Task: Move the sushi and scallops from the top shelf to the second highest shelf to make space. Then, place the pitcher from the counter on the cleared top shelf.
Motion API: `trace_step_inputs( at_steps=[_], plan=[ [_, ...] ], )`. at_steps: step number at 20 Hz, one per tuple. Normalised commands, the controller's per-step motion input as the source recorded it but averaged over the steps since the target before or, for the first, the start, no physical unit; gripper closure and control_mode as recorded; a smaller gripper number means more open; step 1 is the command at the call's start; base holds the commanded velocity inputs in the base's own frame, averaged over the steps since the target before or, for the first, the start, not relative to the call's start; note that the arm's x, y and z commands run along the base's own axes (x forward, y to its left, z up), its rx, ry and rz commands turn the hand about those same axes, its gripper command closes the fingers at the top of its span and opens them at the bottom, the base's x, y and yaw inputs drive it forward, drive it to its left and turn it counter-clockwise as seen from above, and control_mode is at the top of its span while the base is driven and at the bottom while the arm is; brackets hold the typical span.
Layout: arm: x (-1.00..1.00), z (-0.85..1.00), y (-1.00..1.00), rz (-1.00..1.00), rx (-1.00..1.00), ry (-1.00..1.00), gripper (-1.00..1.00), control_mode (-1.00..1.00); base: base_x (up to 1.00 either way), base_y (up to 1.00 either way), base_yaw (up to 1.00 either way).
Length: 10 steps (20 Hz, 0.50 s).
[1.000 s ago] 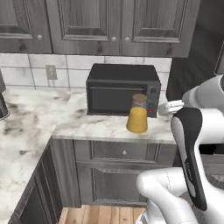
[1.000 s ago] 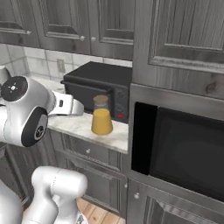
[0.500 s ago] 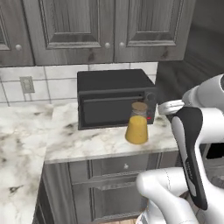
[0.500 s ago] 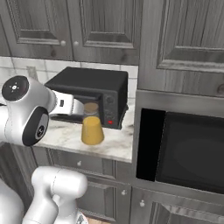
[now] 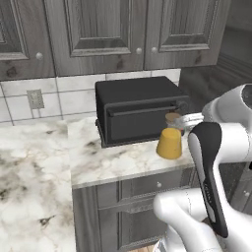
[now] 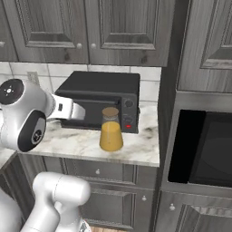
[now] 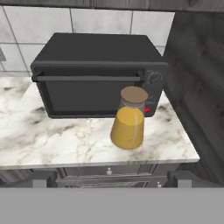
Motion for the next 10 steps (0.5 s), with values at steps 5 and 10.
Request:
trace_step_inputs(
  at_steps=[5,10],
  plan=[
    [0.14,-0.31,-0.08,-0.05,-0.01,0.04,-1.00,-1.00,0.00,0.00,0.00],
    [0.14,-0.35,-0.37,0.00,0.00,0.11,-1.00,-1.00,0.00,0.00,0.00]
  ],
)
